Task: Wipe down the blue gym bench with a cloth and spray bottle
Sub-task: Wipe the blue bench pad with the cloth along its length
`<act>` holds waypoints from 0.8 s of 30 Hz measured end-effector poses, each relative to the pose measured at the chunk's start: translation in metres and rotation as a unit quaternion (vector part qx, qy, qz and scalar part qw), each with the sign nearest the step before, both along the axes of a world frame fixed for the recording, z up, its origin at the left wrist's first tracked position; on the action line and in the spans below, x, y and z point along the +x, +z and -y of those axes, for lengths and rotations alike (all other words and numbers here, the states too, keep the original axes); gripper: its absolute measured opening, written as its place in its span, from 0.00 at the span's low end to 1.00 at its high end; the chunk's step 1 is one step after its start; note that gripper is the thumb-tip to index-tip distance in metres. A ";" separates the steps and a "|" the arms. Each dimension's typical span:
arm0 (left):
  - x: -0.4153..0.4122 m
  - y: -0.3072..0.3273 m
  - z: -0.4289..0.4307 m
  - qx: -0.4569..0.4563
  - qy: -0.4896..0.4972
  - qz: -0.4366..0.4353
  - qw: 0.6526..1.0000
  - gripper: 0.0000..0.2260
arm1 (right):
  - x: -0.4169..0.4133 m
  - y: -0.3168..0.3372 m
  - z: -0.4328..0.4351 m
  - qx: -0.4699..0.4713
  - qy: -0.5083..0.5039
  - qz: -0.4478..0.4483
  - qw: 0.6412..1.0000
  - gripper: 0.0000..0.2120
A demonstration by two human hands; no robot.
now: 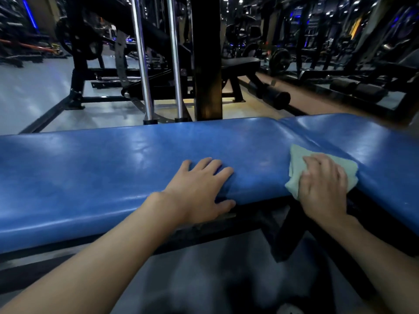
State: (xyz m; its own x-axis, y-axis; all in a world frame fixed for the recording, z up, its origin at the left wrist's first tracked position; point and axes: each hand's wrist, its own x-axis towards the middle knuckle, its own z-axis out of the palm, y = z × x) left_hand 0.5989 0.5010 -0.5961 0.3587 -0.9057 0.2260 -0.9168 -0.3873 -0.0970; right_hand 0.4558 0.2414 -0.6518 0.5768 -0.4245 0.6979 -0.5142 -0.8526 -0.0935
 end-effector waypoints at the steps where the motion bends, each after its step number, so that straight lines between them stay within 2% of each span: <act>1: -0.002 0.002 0.009 0.001 0.000 -0.012 1.000 0.30 | 0.001 0.005 0.006 0.021 -0.025 -0.005 0.999 0.22; 4: -0.010 0.010 0.040 0.012 0.003 -0.043 0.999 0.34 | 0.003 0.017 0.015 0.077 -0.089 -0.012 0.993 0.22; 9: -0.011 0.019 0.093 0.030 0.006 -0.081 0.996 0.26 | -0.009 0.000 0.019 -0.002 -0.112 -0.020 0.994 0.22; 12: -0.006 0.020 0.112 0.048 0.014 -0.097 0.994 0.24 | 0.010 0.010 0.033 0.077 -0.107 -0.060 0.989 0.24; 16: 0.001 0.018 0.117 0.038 0.011 -0.101 0.994 0.23 | 0.043 0.045 0.062 0.242 -0.095 -0.167 0.951 0.28; 24: 0.045 0.024 0.132 0.040 0.067 -0.123 0.989 0.24 | 0.037 0.054 0.072 0.254 -0.069 -0.253 0.931 0.29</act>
State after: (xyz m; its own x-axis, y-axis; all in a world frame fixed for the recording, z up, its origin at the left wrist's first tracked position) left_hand 0.6439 0.3690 -0.5726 0.5124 -0.8575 0.0457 -0.8572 -0.5076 0.0870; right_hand 0.4931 0.1691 -0.5973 0.6930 -0.7197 0.0411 -0.7031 -0.6874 -0.1822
